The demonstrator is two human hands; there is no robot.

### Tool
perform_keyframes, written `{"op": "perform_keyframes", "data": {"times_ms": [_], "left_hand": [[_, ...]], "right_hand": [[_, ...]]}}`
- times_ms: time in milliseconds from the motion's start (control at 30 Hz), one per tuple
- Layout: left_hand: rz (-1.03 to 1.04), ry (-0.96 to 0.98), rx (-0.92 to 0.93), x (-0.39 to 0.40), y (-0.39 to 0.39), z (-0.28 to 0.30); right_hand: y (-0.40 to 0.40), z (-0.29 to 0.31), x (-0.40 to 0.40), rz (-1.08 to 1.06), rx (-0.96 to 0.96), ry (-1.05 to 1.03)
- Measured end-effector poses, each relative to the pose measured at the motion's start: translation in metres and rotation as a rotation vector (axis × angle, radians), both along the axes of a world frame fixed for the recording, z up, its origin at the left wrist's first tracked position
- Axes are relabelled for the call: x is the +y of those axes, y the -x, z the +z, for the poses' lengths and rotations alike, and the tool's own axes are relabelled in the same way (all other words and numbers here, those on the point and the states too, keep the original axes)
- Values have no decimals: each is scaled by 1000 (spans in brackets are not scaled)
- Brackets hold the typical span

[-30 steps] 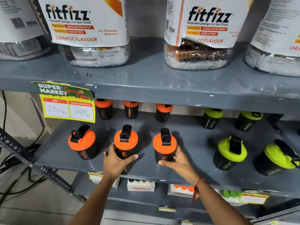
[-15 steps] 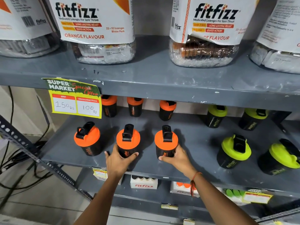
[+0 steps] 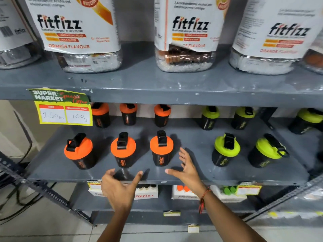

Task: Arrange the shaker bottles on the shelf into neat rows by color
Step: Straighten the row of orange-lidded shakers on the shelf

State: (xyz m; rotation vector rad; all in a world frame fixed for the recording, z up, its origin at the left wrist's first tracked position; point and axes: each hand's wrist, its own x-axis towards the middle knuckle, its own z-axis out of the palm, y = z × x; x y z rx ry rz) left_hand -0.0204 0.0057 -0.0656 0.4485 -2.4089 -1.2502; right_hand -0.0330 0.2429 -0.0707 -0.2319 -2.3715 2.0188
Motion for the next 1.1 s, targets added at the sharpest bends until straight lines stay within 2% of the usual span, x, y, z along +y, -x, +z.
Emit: {"op": "perform_keyframes", "data": {"times_ms": [67, 200, 300, 400, 500, 600, 667, 833, 1000, 1100], "left_hand": [[-25, 49, 37, 19, -15, 2], [-307, 3, 87, 59, -35, 9], [-563, 1, 20, 94, -40, 11], [-782, -37, -140, 130, -42, 10], [-866, -98, -261, 166, -40, 8], [-931, -51, -315, 200, -28, 10], [-937, -42, -339, 223, -16, 9], [-814, -163, -316, 273, 8, 5], [-680, -107, -326, 302, 19, 0], [-608, -69, -304, 308, 18, -2]], "right_hand": [[-20, -1, 11, -59, 17, -32], [-68, 5, 40, -263, 72, -119], [-96, 11, 78, -526, 128, -163], [-116, 17, 126, -758, 151, -207], [-125, 23, 178, -832, 104, -211], [-119, 25, 232, -769, 59, -232], [-108, 24, 261, -679, 24, -200], [-86, 9, 299, -465, -52, -223], [-69, -7, 312, -441, -40, -205], [-63, -7, 312, -511, -29, -243]]}}
